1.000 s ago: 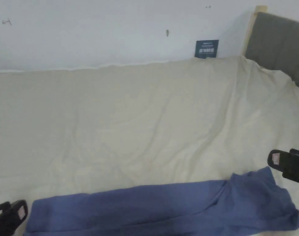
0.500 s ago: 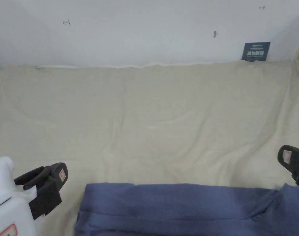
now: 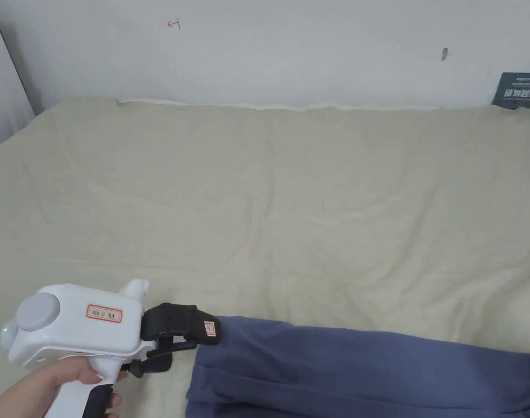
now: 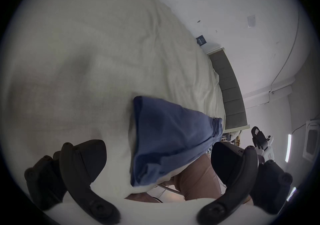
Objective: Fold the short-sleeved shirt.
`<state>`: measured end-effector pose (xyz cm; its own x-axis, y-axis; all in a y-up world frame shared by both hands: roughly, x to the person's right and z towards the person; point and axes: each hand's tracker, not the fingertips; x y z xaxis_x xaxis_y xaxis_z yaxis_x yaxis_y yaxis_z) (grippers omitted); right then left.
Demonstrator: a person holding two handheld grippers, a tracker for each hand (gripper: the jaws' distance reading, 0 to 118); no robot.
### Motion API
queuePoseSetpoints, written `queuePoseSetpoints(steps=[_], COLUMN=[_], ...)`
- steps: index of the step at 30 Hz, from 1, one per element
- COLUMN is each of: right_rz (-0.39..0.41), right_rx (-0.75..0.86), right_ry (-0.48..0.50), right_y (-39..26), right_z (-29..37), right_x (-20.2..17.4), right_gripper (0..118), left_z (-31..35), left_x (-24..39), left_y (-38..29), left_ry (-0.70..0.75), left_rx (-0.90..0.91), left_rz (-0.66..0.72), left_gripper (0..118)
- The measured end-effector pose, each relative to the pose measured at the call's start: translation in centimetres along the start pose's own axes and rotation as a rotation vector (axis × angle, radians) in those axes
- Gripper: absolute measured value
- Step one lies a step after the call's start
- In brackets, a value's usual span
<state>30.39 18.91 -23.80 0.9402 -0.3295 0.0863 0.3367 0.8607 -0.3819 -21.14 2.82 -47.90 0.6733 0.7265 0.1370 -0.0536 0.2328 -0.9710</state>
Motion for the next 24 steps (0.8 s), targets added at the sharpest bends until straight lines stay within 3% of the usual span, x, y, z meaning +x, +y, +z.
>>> queuePoseSetpoints(steps=[8,13,14,15,16,17,20,24], right_rz=[0.029,0.032,0.037,0.039,0.039,0.036,0.031,0.037], right_rx=[-0.050,-0.086,-0.094,-0.100,-0.105,-0.111,-0.128,-0.135], right_ry=[0.000,0.016,0.018,0.021,0.028,0.035,0.051,0.066], right_y=[-0.2,-0.6,-0.6,-0.7,-0.9,-1.0,-1.3,-1.3], right_z=[-1.4,-2.5,-2.7,-2.9,-2.9,-3.1,-3.4,-3.2], right_x=[-0.8,-1.2,-1.3,-1.4,-1.4,-1.4,-1.5,-1.4], right_gripper=[0,0,0,0,0,0,0,0], left_z=[-4.0,-4.5,-4.4,-4.2,-4.0,-3.8,-4.3,-3.3], left_x=[-2.3,-1.6,-1.7,-1.7,-1.7,-0.6,0.0,1.7], left_y=[1.8,1.7,1.7,1.8,1.7,0.9,0.5,2.1], left_ry=[-0.275,-0.236,-0.228,-0.195,-0.134,-0.054,-0.071,0.161], left_rx=[-0.102,-0.085,-0.069,-0.041,-0.006,-0.014,-0.069,-0.006], left_rz=[0.120,0.095,0.106,0.106,0.092,0.067,0.106,-0.056], left_gripper=[118,117,110,77,5,2,2,2])
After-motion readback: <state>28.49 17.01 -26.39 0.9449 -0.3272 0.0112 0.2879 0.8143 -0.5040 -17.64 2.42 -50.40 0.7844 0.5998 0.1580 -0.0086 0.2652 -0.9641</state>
